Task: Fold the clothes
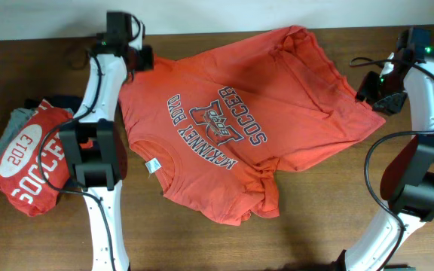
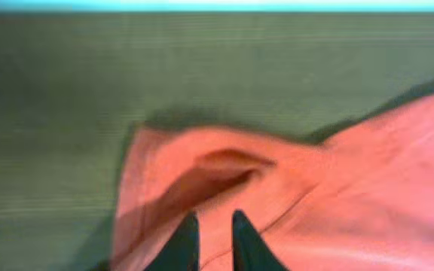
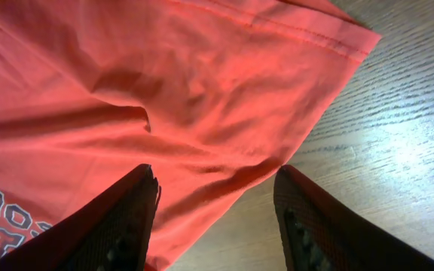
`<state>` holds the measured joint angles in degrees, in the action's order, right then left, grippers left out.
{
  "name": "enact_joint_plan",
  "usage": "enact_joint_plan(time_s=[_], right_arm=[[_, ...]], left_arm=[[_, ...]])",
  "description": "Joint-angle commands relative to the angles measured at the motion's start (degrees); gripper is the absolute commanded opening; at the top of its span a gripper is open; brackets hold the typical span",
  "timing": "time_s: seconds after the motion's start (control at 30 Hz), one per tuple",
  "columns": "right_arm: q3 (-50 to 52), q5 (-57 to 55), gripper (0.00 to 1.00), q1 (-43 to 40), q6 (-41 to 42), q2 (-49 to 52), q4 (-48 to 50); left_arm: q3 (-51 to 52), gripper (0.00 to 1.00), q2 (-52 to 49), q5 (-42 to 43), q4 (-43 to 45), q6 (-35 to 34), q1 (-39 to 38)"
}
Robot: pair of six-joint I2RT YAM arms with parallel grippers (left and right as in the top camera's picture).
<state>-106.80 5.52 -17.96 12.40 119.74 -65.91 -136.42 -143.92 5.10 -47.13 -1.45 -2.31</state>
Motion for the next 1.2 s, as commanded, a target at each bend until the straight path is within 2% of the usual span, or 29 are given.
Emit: enact_joint_plan(time_s=[0.0,0.07,0.2,0.3,0.47,0.6,0.67,0.83,0.93,1.0,1.17], right_arm=[[1.2,0.2,0.54,-0.1,-1.7,0.0,0.8],[2.6,0.0,0.56,-0.2,-1.7,0.4,1.8],[5.8,-2.7,0.62,-1.4,-1.0,2.9,5.6],[6.3,-2.0,0.61,-3.3,0.2,6.1,5.9],[6.3,-2.7,0.61,-4.6,0.0,9.0,7.3],[6.3,-8.9,0.61,-4.6,0.8,10.4,8.6],[6.3,-10.3,0.53,-4.7,1.6,11.9,9.4],[6.3,-11.7,0.23,-4.8,1.9,15.5,9.9],[6.3,-17.5,0.08,-6.0,7.3,15.9,7.6],[6.3,-19.7,0.04,-7.8,9.6,15.8,5.6],[6.3,-25.2,0.04,-15.1,15.8,15.8,-1.2]], left_arm=[[-9.0,0.2,0.3,-0.3,-6.2,2.4,-0.6],[-14.2,0.25,0.3,-0.3,-12.4,2.4,-0.9],[-26.3,0.27,0.3,-0.4,-27.3,2.4,-1.7],[-33.9,0.27,0.3,-0.4,-36.1,2.4,-2.6],[-42.8,0.27,0.3,-0.4,-45.6,2.3,-3.9],[-43.4,0.28,0.5,-0.3,-49.6,0.6,-4.7],[-42.7,0.28,0.5,0.4,-49.6,0.4,-5.4],[-42.7,0.27,0.5,1.1,-49.6,0.4,-7.4],[-42.7,0.27,0.6,1.1,-49.5,0.5,-8.1],[-42.7,0.27,0.8,1.1,-49.6,0.5,-8.3],[-42.7,0.27,1.2,1.1,-49.5,0.5,-8.4]])
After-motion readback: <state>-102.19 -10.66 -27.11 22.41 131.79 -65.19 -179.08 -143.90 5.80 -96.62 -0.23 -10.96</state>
